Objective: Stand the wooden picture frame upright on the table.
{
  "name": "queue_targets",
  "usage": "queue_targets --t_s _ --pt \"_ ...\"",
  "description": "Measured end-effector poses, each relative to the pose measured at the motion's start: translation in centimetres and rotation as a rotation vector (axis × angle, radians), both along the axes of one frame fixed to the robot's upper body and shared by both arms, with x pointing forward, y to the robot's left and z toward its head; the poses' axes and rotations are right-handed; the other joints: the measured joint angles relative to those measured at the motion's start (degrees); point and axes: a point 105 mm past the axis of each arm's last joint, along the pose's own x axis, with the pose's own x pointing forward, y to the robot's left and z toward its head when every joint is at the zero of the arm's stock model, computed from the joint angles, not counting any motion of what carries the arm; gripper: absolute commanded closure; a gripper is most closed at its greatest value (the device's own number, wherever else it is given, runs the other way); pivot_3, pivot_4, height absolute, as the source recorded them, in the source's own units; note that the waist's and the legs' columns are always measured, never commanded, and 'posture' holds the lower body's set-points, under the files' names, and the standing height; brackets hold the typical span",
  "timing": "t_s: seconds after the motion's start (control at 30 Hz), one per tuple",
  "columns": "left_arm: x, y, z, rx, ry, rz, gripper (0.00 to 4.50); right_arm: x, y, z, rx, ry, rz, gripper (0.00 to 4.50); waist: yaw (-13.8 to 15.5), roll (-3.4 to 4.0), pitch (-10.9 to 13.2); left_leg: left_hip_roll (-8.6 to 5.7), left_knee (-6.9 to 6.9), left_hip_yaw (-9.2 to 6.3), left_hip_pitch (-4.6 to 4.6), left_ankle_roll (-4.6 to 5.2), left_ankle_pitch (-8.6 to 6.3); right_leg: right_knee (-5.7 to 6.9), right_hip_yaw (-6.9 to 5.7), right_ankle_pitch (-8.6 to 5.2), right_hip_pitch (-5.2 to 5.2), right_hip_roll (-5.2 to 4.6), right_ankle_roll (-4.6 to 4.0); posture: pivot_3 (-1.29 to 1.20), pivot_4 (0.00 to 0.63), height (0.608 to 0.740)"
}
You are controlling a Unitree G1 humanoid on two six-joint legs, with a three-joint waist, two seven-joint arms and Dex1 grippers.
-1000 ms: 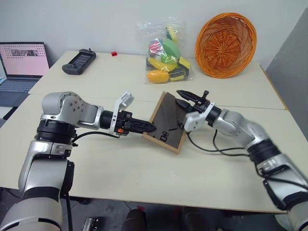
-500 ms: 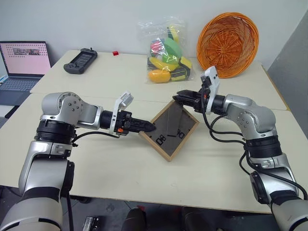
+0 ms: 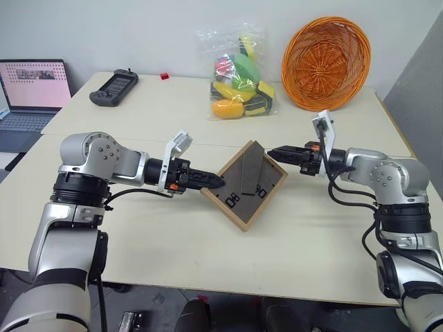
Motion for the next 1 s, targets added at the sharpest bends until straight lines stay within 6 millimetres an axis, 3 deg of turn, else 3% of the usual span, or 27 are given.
queue_targets --t_s 0.27,0.53,0.7,1.0 --pt "0.0 -0.3 -0.1 -0.003 0.001 -0.007 3.20 -1.3 2.0 0.1 0.102 0.075 0.049 2.83 0.04 0.00 0.00 0.00 -0.02 -0.01 -0.01 0.00 0.00 0.01 -0.01 0.00 0.00 0.00 0.00 0.00 0.150 0.740" --pt "0.0 -0.3 -0.1 0.000 0.000 -0.004 3.20 -2.7 3.2 -1.0 0.110 0.121 0.069 2.83 0.13 0.00 0.00 0.00 -0.02 0.00 -0.03 0.00 0.00 -0.01 0.00 0.00 -0.01 0.00 0.00 0.00 0.150 0.740" --pt "0.1 -0.2 -0.1 0.000 0.000 -0.003 3.20 -2.6 3.0 -0.9 0.102 0.110 0.052 2.83 0.13 0.00 0.00 0.00 -0.02 0.00 -0.03 0.01 0.00 -0.01 0.00 0.00 -0.01 0.00 0.00 0.00 0.150 0.740" --pt "0.1 -0.2 0.0 0.000 -0.003 0.001 3.20 -1.3 0.8 0.5 0.095 0.057 -0.008 2.83 0.12 0.00 0.00 0.00 -0.10 0.03 -0.03 0.02 0.01 -0.06 0.02 0.00 -0.03 0.00 0.00 0.00 0.150 0.740"
